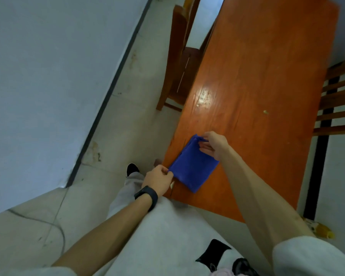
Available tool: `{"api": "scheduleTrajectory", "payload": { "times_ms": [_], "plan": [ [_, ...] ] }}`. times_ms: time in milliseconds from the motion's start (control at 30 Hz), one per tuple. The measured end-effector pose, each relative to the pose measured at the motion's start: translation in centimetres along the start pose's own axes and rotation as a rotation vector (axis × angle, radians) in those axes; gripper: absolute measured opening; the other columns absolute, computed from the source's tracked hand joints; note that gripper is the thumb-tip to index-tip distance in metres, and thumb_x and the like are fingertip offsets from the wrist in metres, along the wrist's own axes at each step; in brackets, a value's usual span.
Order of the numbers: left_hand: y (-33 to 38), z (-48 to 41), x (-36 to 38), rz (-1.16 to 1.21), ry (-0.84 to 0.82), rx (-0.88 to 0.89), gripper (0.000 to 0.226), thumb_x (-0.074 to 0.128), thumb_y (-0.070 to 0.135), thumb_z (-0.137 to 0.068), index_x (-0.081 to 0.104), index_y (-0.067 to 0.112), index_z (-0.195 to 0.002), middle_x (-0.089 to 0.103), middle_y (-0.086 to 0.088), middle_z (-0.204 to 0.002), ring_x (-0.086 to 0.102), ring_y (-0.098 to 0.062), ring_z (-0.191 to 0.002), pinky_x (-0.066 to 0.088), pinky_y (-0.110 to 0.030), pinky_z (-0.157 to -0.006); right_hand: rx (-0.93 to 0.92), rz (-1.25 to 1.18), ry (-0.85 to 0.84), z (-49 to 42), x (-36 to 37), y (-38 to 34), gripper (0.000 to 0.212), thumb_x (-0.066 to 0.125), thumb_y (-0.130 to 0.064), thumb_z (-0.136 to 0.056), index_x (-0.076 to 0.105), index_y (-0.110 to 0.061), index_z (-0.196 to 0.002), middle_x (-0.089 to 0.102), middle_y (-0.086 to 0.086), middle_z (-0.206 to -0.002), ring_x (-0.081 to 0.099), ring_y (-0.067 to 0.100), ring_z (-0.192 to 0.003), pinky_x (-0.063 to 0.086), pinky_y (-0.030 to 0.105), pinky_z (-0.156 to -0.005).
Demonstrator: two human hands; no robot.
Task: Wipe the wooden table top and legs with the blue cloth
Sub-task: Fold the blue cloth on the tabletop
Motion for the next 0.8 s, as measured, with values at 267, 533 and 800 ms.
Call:
{"api": "scheduleTrajectory", "payload": {
  "times_ms": [267,533,800],
  "plan": [
    [-0.1,-1.1,-0.9,-0.139,-0.032,0.020,0.013,0.055,0.046,-0.088,0.051,0.034,-0.087,0.066,0.006,-0.090,0.062,-0.015,-0.079,0.054,-0.034,-0.071,-0.076,-0.054,0.070,0.7,0.1,0.0,0.022,0.059,-0.018,-0.091,0.062,-0.013,-0.112,0.073,0.007,-0.100,0.072,0.019,-0.087,0.061,0.034,-0.078],
    [7.1,-1.1,1.2,-0.659,0.108,0.817,0.065,0.046,0.035,-0.091,0.029,0.015,-0.151,0.021,-0.004,-0.161,0.019,-0.022,-0.147,0.021,-0.046,-0.119,-0.682,0.574,0.542,3.7,-0.7,7.9,0.051,0.043,-0.030,-0.099,0.039,-0.015,-0.148,0.038,0.008,-0.154,0.034,0.025,-0.141,0.030,0.039,-0.115],
    [6.2,-6.4,3.4,-1.115,-0.109,0.942,0.066,0.012,0.055,-0.101,-0.017,0.027,-0.153,-0.022,0.006,-0.161,-0.021,-0.016,-0.148,-0.014,-0.051,-0.119,-0.483,0.993,0.561,0.4,0.0,13.9,0.071,0.019,-0.056,-0.101,-0.003,-0.020,-0.158,-0.009,0.009,-0.165,-0.009,0.024,-0.152,-0.006,0.055,-0.119]
  ]
}}
Point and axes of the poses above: each hand's wrist, its own z-axis away from the middle knuckle, its own x-axis out of the palm, y = z × x, the point moved 5 cm from there along -z, towards the middle knuckle
